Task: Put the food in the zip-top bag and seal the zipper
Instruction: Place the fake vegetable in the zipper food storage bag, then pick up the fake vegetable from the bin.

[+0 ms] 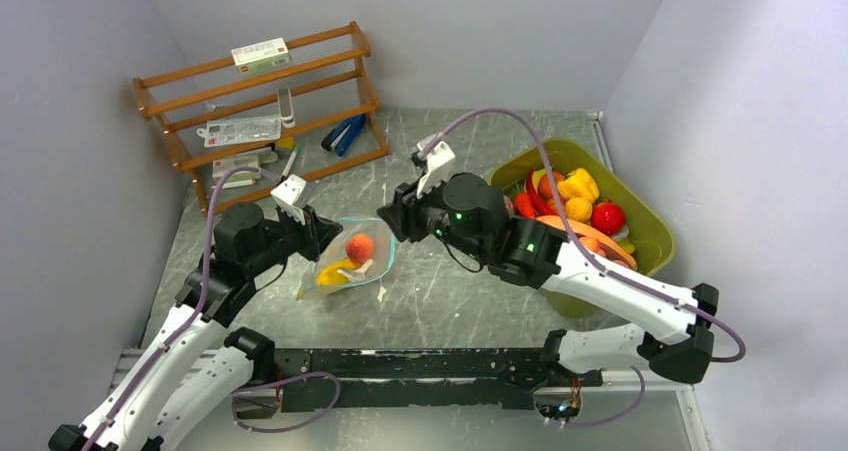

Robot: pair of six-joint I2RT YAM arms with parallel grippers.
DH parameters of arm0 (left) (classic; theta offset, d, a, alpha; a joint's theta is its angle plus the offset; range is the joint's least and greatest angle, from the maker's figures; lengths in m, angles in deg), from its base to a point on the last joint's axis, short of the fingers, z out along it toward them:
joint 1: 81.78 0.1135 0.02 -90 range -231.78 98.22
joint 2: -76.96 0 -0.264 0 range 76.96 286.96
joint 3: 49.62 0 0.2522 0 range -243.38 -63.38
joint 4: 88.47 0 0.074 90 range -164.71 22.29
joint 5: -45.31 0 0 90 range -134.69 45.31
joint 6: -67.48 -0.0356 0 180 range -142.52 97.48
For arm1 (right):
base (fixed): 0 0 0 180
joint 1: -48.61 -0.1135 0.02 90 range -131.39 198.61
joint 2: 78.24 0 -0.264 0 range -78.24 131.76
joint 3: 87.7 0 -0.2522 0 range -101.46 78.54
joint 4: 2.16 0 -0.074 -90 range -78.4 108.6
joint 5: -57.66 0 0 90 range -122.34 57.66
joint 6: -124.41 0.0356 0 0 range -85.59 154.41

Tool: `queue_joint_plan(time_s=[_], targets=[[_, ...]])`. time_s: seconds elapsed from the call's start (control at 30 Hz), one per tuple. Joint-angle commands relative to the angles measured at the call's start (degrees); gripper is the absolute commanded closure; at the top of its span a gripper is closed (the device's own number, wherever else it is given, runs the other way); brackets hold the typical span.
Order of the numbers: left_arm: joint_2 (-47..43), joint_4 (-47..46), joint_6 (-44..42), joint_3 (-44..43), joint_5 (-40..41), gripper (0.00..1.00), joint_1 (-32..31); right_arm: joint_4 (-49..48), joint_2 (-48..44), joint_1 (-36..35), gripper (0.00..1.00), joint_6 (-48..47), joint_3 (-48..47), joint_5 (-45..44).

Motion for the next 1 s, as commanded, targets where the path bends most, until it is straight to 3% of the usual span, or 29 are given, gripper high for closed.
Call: queue_joint_plan(time_s=[0.0,0.27,0.5,0.73,0.97], targets=[[-0.54,-0.52,-0.41,-0.42,0.00,0.93,0.30,7.02,-2.34,0.27,0.61,0.60,-2.54,-12.47],[-0.34,-0.48,-0.54,-0.54,-0.24,0.93,0.23,19.74,-1.98,6.12,0.50,5.57,-5.76,-27.51],[-1.14,-0.46,-0.48,-0.43,-0.01,0.93,0.25,23.24,-3.18,20.87,0.50,12.24,-0.70,-21.30],[-1.08,-0.44,-0.54,-0.44,-0.21,0.93,0.23,23.22,-5.35,29.33,0.55,18.27,6.34,-23.01],[-1.13,-0.29,-0.54,-0.45,-0.15,0.93,0.30,30.27,-1.29,40.02,0.56,26.95,5.87,-21.98]])
